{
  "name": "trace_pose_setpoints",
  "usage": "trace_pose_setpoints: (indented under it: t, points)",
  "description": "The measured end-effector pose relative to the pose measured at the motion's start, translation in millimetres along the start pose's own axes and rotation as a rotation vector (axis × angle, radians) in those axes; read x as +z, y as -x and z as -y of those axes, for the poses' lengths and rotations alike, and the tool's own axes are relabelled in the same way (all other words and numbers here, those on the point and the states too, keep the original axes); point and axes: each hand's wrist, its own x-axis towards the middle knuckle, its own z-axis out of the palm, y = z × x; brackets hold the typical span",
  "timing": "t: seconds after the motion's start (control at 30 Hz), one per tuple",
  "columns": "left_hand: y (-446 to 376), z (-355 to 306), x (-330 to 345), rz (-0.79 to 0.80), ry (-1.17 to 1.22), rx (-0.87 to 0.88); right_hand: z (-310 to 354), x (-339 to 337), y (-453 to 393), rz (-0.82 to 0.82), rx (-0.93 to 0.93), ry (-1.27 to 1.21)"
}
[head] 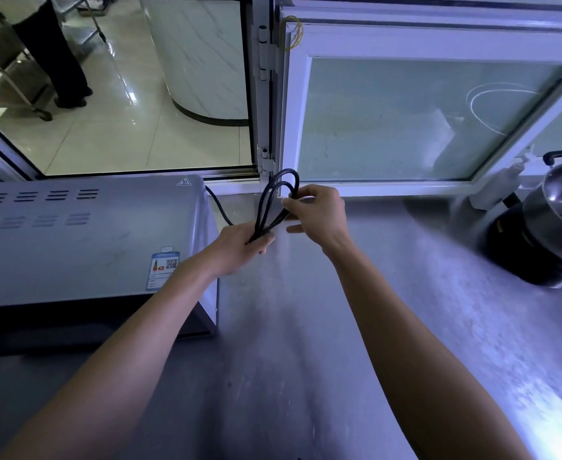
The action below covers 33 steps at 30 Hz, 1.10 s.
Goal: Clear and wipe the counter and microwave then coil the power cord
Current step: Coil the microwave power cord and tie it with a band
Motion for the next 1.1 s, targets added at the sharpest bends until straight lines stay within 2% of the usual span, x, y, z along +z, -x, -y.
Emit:
trace_pose_setpoints:
  t: [0.17, 0.27, 0.47, 0.8, 1.1]
  points:
    - [-2.7, 10.7, -6.1, 0.069, 0.253, -0.093, -1.9, -6.8, 0.3, 0.133, -0.120, 0.014]
    - [-2.4, 9.6, -10.8, 0.077, 0.365, -0.106, -0.1, -7.1, 0.6, 0.138, -0.193, 0.037]
    - [-3.3, 7.5, -11.4, 0.124, 0.387, -0.114, 5.1, -1.6, -6.6, 0.007, -0.193, 0.118]
    - [-1.1, 5.0, -10.3, 0.097, 0.391, -0.164, -5.0, 10.2, -14.7, -0.046, -0.115, 0.058]
    - [-8.8, 1.5, -8.0, 0.109, 0.462, -0.164, -3.7, 9.6, -18.4, -0.063, -0.150, 0.030]
